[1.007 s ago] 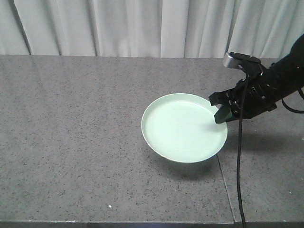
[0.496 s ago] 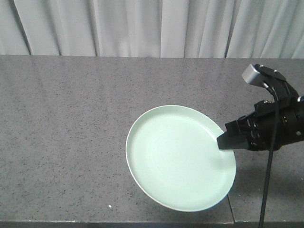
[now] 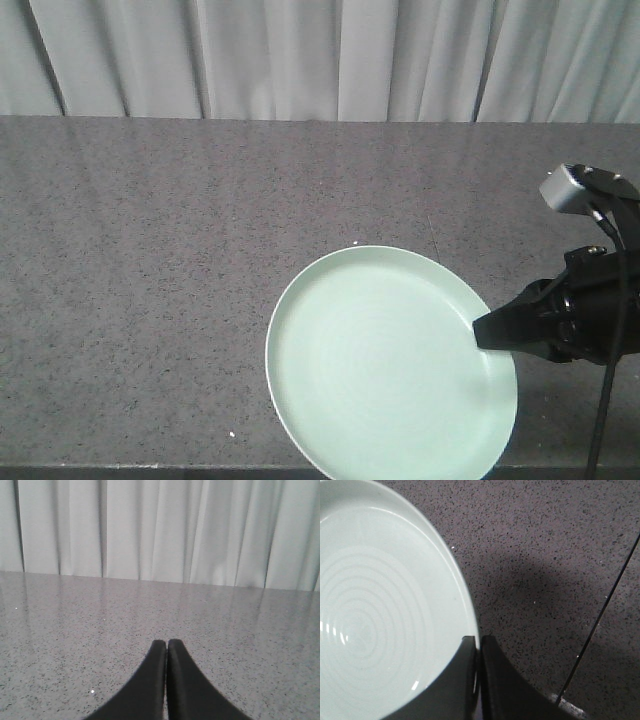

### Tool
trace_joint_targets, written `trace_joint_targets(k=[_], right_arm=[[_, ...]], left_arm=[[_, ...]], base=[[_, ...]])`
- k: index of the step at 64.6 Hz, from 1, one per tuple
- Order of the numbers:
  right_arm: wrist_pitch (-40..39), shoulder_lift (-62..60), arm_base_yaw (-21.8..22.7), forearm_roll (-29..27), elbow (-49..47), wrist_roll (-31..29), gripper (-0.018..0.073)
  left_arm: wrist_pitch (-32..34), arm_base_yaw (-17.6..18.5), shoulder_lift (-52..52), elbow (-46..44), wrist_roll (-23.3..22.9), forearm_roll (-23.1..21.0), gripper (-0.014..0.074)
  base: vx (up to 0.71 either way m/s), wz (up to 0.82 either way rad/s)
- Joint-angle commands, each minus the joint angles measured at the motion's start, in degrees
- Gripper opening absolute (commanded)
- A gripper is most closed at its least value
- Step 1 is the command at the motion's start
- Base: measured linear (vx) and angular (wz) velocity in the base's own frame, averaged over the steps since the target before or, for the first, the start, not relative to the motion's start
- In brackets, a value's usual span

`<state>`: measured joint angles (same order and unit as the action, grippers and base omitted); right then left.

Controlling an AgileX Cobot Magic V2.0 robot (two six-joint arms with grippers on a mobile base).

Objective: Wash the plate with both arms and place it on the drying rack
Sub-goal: 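Hold the plate raised in the right gripper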

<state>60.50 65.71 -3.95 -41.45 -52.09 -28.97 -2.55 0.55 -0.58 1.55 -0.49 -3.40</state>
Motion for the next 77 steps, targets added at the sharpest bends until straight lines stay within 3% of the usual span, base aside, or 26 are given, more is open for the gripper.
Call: trace_joint_targets(k=[1, 77], right_arm=[[-1.2, -1.2, 0.1, -2.8, -1.3, -0.4, -0.0001], [-1.2, -1.2, 0.1, -2.8, -1.3, -0.4, -0.0001]], left_arm=[[4.3, 0.4, -0.9, -1.5, -0.5, -0.1, -0.0006], [4.3, 0.4, -0.9, -1.5, -0.5, -0.1, -0.0006]], base=[[0.0, 0.0], [0.0, 0.0]])
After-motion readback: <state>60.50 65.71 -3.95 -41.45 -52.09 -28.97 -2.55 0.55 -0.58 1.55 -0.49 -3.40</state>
